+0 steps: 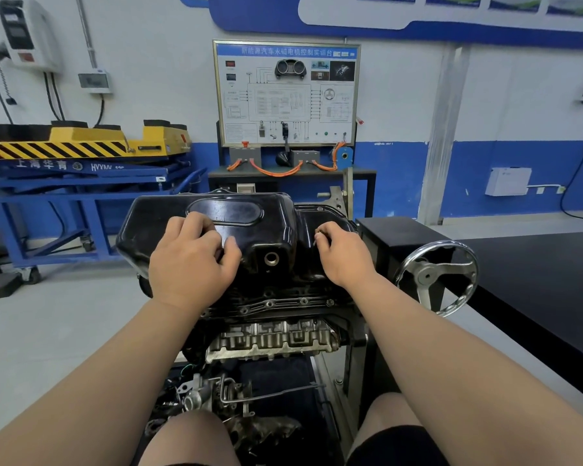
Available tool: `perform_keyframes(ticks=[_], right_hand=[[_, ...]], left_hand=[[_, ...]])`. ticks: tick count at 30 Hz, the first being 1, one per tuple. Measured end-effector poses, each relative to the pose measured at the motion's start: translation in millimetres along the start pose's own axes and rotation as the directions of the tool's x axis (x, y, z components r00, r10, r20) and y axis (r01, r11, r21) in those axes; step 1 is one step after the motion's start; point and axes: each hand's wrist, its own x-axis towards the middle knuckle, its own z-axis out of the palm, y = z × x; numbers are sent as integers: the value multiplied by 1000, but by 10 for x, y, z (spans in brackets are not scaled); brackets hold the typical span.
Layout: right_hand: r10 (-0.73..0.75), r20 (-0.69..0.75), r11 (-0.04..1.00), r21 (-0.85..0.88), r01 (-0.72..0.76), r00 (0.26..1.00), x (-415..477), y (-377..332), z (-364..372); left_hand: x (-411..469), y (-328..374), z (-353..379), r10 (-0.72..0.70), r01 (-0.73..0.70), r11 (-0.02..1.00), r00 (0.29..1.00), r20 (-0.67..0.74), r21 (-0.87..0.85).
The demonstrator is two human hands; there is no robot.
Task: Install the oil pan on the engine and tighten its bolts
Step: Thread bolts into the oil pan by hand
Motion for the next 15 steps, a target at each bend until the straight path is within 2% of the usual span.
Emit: perform_keyframes(ticks=[15], right_hand=[[-11,16,999,31,11,1000,-3,-20,-42]], left_hand=[[-19,4,28,18,-17,1000,999,-41,18]])
